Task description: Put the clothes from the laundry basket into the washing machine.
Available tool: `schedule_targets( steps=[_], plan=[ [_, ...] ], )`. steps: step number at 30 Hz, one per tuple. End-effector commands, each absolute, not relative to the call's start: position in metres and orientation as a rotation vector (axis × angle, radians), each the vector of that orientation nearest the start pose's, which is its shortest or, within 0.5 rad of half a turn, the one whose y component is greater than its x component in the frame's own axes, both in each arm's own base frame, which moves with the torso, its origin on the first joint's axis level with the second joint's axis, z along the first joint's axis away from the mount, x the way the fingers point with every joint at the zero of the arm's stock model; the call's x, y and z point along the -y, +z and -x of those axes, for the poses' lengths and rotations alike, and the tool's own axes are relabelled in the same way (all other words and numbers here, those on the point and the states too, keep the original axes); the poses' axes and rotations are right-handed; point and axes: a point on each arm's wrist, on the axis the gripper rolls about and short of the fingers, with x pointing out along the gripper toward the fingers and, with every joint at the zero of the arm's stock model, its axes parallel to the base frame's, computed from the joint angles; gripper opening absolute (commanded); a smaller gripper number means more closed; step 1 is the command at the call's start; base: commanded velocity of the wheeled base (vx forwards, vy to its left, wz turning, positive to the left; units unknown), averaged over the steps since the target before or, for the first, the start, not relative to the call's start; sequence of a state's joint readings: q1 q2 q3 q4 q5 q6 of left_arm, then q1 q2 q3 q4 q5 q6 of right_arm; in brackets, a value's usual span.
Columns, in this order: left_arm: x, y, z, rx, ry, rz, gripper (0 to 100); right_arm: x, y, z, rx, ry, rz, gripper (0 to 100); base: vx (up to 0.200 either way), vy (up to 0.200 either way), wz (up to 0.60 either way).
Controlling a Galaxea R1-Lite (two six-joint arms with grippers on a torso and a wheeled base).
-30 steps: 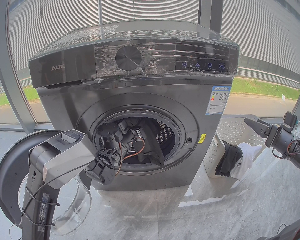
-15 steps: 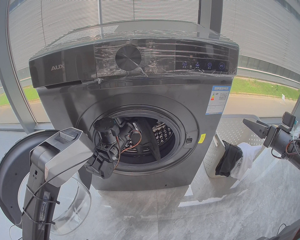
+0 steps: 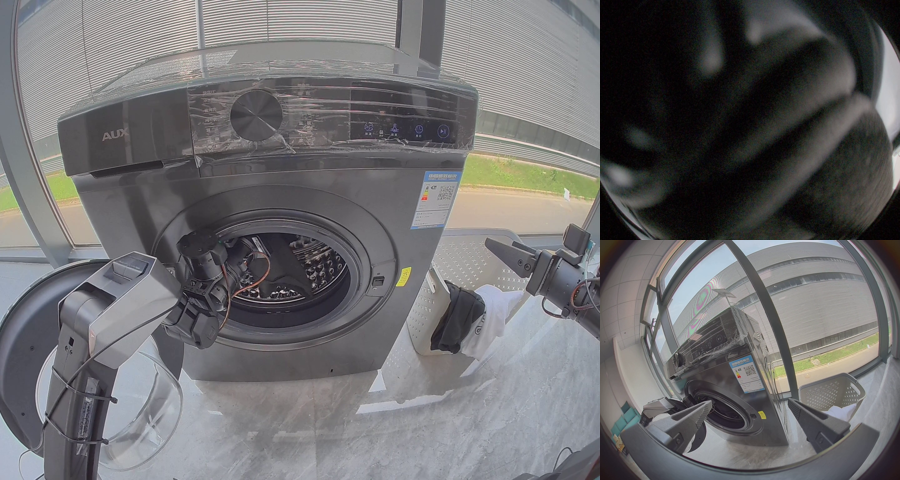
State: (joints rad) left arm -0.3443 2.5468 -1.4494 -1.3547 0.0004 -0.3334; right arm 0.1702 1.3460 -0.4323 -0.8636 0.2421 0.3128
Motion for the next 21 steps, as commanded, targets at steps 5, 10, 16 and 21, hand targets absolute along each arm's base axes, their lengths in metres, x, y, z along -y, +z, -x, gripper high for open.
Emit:
schedule_targets(
  steps=[5,10,16,21],
  plan=[
    [0.174,0.071,-0.469,0.206,-0.391,0.379,0,-0.039,0.194,-0.197,-0.118,0.401,-0.310,100,0.000,0.000,0.00],
    [0.170,0.075,-0.476,0.236,-0.387,0.378,0,-0.040,0.194,-0.197,-0.121,0.402,-0.310,100,0.000,0.000,0.00],
    [0.175,0.071,-0.475,0.221,-0.406,0.378,0,-0.039,0.193,-0.198,-0.123,0.400,-0.310,100,0.000,0.000,0.00],
    [0.177,0.065,-0.479,0.202,-0.410,0.367,100,-0.039,0.193,-0.197,-0.123,0.400,-0.310,100,0.000,0.000,0.00]
  ],
)
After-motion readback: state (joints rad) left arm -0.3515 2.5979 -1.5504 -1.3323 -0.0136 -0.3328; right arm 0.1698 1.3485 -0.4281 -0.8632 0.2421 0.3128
